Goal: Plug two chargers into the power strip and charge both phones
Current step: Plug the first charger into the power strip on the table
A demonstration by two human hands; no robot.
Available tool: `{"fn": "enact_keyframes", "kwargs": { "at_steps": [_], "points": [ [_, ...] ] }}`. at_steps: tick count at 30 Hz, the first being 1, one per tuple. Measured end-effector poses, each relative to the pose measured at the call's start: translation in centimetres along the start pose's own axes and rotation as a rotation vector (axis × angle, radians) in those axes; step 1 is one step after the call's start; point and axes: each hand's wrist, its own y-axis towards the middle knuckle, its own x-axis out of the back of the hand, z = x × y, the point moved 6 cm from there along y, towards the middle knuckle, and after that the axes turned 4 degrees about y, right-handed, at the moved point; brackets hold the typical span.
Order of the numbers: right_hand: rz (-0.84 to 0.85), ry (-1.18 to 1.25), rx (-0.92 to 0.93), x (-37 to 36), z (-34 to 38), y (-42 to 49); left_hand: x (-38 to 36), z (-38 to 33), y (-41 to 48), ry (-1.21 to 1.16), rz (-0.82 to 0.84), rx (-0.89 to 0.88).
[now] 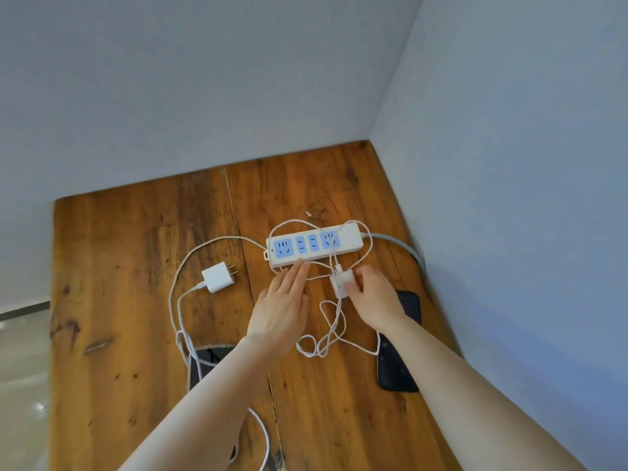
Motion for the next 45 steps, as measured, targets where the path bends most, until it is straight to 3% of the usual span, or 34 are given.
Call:
{"fn": "enact_keyframes", "kwargs": {
  "at_steps": [6, 12, 15, 17, 20, 24, 26, 28, 30, 31, 32, 34, 36, 38, 45],
  "points": [
    [0.149, 0.093, -0.02, -2.1, 0.5, 1.0, -0.8, -2.3, 2.1, -0.075, 0.038, -0.026],
    [0.177, 0.144, -0.005, -1.2, 0.1, -0.5, 0.2, -3.6, 2.5, -0.042, -0.05, 0.036],
    [0.235, 0.142, 0.005, 0.9, -0.5, -1.9, 1.3, -4.6, 2.8, 0.127, -0.107, -0.067],
    [0.253, 0.183, 0.015, 2.9, -0.5, -2.4, 1.1, -5.3, 2.9, 0.172, -0.051, -0.171],
    [0.19, 0.477, -0.059, 6.4, -0.3, -2.8, 0.9, -4.9, 2.1, 0.085, 0.016, -0.13],
    [0.049, 1.21, -0.222, 8.8, -0.8, -1.3, 0.2, -4.8, 0.7, -0.142, 0.056, -0.048],
    [0.046, 1.446, -0.249, 8.9, -0.1, -0.4, -0.2, -5.4, 0.2, -0.39, 0.271, 0.041],
    [0.055, 1.508, -0.246, 8.6, 0.7, 0.6, -0.8, -6.0, -0.2, -0.66, 0.493, 0.151],
    [0.069, 1.408, -0.284, 8.1, 1.6, 1.5, -1.0, -6.0, 0.2, -0.826, 0.563, 0.279],
    [0.097, 1.21, -0.304, 6.7, 3.0, 2.6, -0.9, -4.3, 0.5, -0.863, 0.489, 0.327],
    [0.136, 0.922, -0.292, 5.4, 4.2, 3.8, -0.7, -2.6, 0.8, -0.796, 0.379, 0.334],
    [0.155, 0.4, -0.218, 5.3, 4.5, 4.9, 0.4, -2.4, 1.3, -0.43, 0.193, 0.235],
    [0.173, 0.094, -0.096, 4.7, 4.9, 5.3, 1.2, -2.8, 0.9, -0.148, 0.035, 0.125],
    [0.168, -0.039, 0.025, 4.5, 5.7, 5.2, 1.1, -3.2, 1.0, 0.01, -0.015, 0.056],
    [0.119, -0.326, 0.271, 5.1, 8.0, 6.6, 0.1, -3.1, 2.9, 0.17, 0.145, 0.063]
  ]
}}
